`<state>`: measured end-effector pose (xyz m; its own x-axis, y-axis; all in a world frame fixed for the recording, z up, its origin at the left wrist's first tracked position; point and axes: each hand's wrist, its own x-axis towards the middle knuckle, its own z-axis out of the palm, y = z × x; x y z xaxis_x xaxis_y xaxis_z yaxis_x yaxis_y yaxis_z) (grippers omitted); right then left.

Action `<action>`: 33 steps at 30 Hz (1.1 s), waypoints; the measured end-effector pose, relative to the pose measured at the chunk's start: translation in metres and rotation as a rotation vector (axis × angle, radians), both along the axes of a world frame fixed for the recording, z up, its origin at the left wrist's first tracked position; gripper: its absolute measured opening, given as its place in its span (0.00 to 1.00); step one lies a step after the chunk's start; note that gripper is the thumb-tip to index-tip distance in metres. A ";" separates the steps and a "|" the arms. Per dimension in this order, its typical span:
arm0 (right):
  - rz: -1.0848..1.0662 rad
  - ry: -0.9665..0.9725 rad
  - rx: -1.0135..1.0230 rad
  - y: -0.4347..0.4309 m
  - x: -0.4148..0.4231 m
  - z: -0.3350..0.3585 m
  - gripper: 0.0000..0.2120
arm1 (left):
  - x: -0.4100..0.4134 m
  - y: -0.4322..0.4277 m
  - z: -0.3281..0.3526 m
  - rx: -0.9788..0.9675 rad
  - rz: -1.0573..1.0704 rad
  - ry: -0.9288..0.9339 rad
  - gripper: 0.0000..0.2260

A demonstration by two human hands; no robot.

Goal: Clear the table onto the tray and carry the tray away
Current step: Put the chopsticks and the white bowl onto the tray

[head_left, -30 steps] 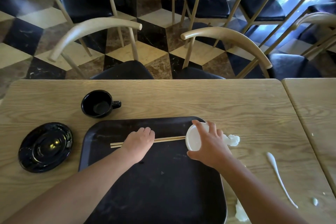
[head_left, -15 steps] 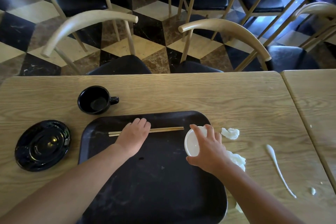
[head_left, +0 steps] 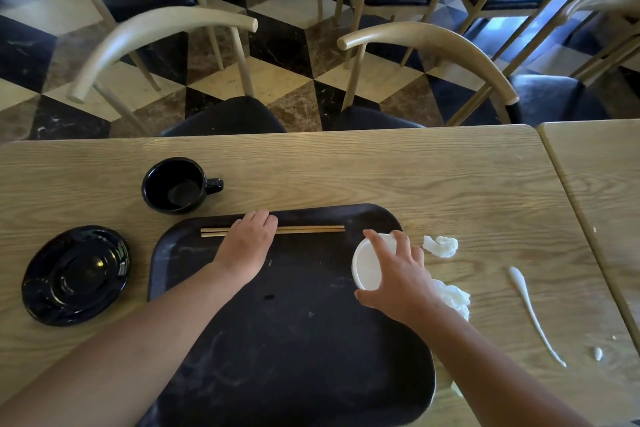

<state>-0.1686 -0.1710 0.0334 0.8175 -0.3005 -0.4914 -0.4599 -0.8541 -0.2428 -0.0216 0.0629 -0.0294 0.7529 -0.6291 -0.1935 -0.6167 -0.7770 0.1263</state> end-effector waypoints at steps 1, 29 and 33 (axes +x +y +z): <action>0.000 0.000 -0.001 0.000 0.000 -0.001 0.51 | 0.001 0.000 0.000 -0.007 0.004 0.004 0.18; 0.073 0.008 -0.087 -0.003 0.024 -0.008 0.54 | 0.007 -0.009 -0.002 -0.004 0.026 -0.006 0.19; 0.048 0.010 -0.068 -0.005 0.026 -0.008 0.56 | 0.006 -0.008 -0.002 0.040 0.028 -0.029 0.17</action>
